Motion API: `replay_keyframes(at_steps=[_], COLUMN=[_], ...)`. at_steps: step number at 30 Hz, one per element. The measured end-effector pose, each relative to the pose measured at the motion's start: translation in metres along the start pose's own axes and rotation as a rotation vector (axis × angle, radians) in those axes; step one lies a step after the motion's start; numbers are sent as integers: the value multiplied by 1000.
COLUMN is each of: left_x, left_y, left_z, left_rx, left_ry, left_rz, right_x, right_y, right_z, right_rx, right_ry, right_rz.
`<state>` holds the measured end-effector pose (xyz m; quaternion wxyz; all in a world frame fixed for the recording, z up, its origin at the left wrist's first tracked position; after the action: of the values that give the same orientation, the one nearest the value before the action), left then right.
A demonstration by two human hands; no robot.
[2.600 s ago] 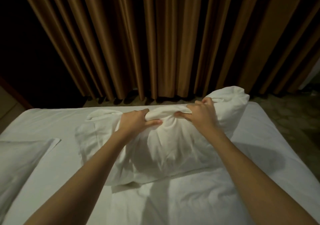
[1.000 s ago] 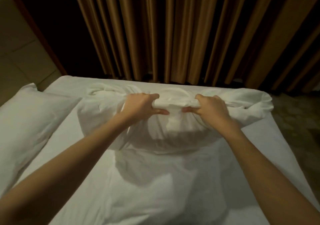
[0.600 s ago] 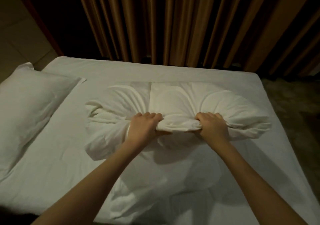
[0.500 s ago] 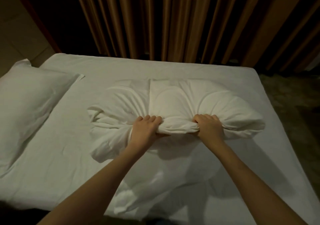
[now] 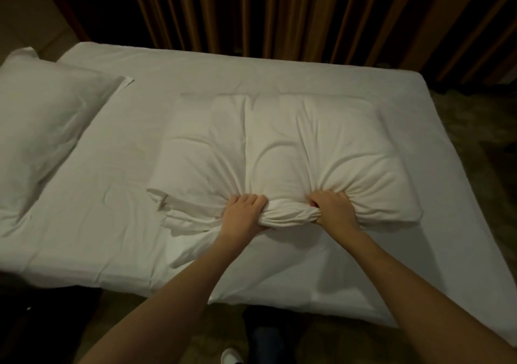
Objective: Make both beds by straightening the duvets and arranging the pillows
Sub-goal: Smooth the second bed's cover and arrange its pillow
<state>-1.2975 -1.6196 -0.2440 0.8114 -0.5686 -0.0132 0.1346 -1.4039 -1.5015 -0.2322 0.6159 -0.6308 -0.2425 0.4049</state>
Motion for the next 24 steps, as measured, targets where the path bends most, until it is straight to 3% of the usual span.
replay_keyframes(at_steps=[10, 12, 15, 17, 20, 22, 24], left_x=[35, 41, 58, 72, 93, 91, 84], left_y=[71, 51, -24, -69, -81, -69, -62], left_z=[-13, -10, -14, -48, -116, -123, -121], left_rx=[115, 196, 66, -6, 172, 216, 245], left_ry=[-58, -22, -48, -331, -908, -1000, -953], left_rz=[-143, -28, 409, 636, 703, 660, 650], right_x=[35, 43, 48, 52, 56, 57, 58], right_y=[91, 105, 103, 94, 86, 80, 79], right_z=[-11, -11, -11, -9, -13, -16, -15], right_rx=[-77, -119, -144, -144, -141, -131, -123], right_ry=[5, 24, 15, 11, 8, 9, -11], right_rz=[-172, -185, -156, -114, -77, -72, -108])
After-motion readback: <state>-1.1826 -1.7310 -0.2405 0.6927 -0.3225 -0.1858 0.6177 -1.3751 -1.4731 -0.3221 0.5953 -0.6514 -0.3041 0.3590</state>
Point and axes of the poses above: each hand's wrist, its own x-axis away from the middle knuckle, its own y-axis out of the palm, z = x × y, the point moved 10 cm from there along -x, towards the middle knuckle, and after that the axes turned 11 degrees about x, right-handed, at the moved point
